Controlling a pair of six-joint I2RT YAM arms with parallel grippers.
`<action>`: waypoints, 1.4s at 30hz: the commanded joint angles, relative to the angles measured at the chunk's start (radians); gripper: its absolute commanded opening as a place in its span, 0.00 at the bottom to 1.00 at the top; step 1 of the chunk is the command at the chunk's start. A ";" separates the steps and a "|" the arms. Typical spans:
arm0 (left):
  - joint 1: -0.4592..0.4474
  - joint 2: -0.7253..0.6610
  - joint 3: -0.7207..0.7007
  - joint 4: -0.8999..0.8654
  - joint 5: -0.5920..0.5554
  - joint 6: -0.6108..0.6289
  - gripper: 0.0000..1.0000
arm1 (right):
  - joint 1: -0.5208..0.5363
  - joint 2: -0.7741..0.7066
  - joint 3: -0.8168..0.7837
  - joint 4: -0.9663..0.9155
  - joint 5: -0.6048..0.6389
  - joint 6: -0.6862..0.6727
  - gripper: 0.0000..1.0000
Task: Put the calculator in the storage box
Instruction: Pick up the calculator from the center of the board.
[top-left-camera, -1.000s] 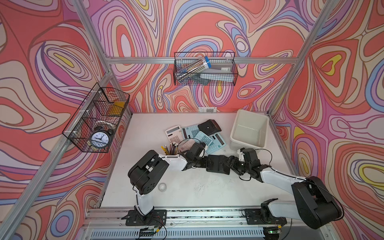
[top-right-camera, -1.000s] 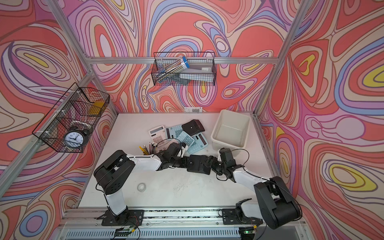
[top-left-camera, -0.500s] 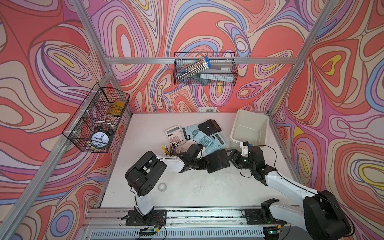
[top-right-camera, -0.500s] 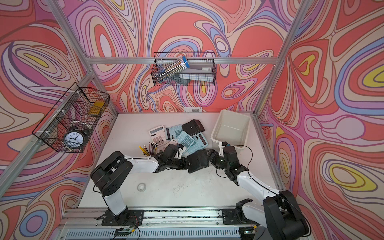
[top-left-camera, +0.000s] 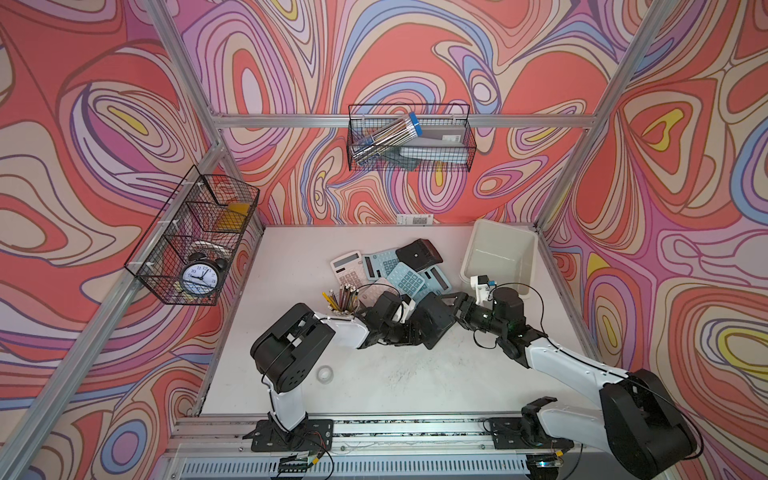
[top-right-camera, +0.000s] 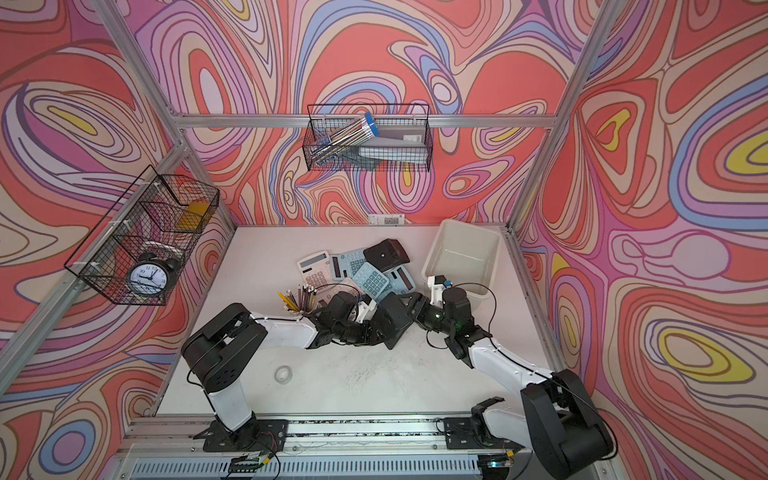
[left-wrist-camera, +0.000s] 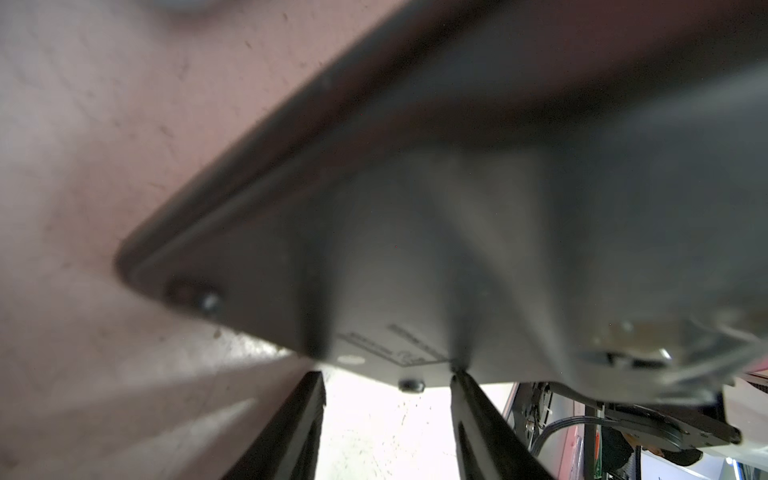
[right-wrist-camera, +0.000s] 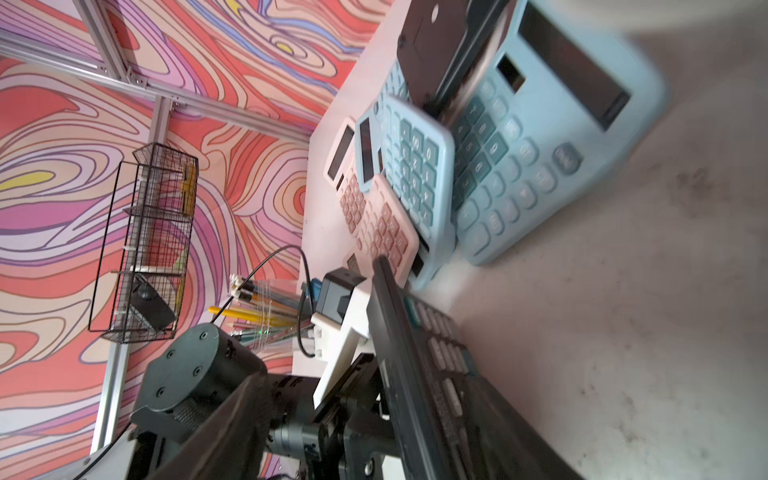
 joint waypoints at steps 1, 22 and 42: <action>-0.006 -0.012 -0.036 0.084 0.011 -0.002 0.54 | 0.038 0.021 -0.004 -0.033 -0.102 0.020 0.75; 0.005 -0.058 -0.104 0.095 -0.018 -0.007 0.54 | 0.094 0.034 0.092 -0.328 0.068 -0.154 0.30; 0.005 -0.486 -0.060 -0.300 -0.218 0.078 0.65 | 0.104 -0.165 0.364 -0.713 0.244 -0.319 0.06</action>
